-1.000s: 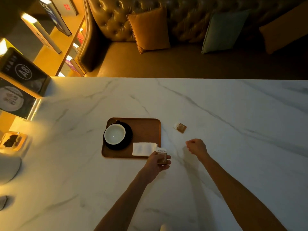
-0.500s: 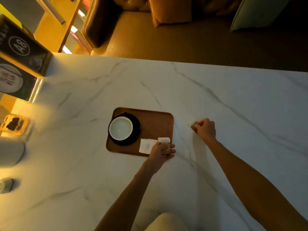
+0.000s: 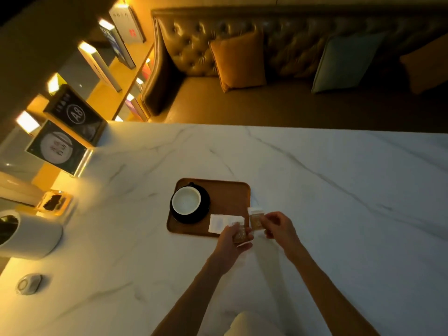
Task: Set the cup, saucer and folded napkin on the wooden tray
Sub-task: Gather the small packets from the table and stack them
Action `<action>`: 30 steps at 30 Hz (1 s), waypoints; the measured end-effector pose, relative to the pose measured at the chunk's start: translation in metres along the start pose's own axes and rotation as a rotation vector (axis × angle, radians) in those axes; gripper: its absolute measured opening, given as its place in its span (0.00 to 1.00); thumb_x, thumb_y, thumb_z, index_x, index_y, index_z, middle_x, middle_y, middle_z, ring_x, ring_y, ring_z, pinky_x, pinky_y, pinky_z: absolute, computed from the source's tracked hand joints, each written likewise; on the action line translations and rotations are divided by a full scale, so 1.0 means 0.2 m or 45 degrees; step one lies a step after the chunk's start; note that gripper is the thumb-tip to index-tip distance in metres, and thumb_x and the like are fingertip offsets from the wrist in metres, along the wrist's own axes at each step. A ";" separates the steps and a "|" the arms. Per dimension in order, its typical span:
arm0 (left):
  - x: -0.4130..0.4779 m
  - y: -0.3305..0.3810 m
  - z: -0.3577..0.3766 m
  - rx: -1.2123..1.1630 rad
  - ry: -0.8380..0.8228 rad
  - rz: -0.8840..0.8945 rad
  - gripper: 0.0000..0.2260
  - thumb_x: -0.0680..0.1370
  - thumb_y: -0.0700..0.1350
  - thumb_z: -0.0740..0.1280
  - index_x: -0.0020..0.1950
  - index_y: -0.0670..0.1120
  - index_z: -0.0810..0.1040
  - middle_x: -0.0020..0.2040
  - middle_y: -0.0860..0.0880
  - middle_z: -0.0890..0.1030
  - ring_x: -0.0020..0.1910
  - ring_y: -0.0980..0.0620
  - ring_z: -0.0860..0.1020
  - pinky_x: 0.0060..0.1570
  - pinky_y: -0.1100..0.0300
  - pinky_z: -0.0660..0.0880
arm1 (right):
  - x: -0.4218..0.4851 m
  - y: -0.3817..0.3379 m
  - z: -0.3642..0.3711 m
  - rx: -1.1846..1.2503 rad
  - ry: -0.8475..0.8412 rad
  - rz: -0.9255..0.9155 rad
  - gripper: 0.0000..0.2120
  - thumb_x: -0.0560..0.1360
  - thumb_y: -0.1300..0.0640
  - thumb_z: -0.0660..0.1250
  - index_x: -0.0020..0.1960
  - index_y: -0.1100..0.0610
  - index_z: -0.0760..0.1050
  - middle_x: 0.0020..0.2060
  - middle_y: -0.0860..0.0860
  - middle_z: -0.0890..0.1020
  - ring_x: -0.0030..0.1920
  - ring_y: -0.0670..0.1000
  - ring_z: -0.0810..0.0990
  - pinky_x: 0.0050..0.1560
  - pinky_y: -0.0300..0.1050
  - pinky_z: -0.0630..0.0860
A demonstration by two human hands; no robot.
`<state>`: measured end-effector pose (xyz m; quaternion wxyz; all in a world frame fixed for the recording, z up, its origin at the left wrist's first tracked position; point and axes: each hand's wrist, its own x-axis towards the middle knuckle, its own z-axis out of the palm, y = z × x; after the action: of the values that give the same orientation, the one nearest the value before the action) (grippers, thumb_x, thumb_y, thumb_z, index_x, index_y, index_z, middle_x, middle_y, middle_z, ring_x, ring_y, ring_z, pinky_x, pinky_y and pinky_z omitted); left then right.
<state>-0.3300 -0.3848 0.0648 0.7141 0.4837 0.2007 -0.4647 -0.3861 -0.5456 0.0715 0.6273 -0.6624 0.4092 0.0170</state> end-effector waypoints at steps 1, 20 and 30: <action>-0.05 -0.01 0.00 0.021 -0.016 0.028 0.13 0.82 0.49 0.59 0.60 0.41 0.74 0.51 0.41 0.81 0.46 0.46 0.81 0.46 0.52 0.77 | -0.07 -0.02 0.02 0.011 -0.034 -0.033 0.10 0.74 0.56 0.70 0.51 0.60 0.76 0.41 0.56 0.82 0.33 0.50 0.79 0.34 0.41 0.79; -0.60 -0.30 -0.13 0.063 -0.096 0.347 0.12 0.83 0.38 0.56 0.63 0.42 0.74 0.56 0.39 0.82 0.56 0.41 0.80 0.60 0.40 0.75 | -0.75 0.17 0.17 0.062 -0.198 -0.235 0.05 0.74 0.55 0.70 0.50 0.51 0.78 0.45 0.50 0.84 0.43 0.50 0.85 0.40 0.41 0.82; -0.64 -0.27 -0.11 0.183 -0.107 0.446 0.11 0.81 0.40 0.61 0.63 0.44 0.74 0.57 0.40 0.81 0.58 0.41 0.80 0.60 0.41 0.77 | -0.75 0.13 0.13 -0.039 -0.238 -0.406 0.06 0.75 0.57 0.68 0.50 0.50 0.81 0.40 0.49 0.86 0.38 0.49 0.85 0.40 0.40 0.82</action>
<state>-0.4355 -0.3121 0.1213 0.7554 0.5411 0.0497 -0.3661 -0.4882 -0.4431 0.1246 0.6472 -0.7238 0.2386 -0.0152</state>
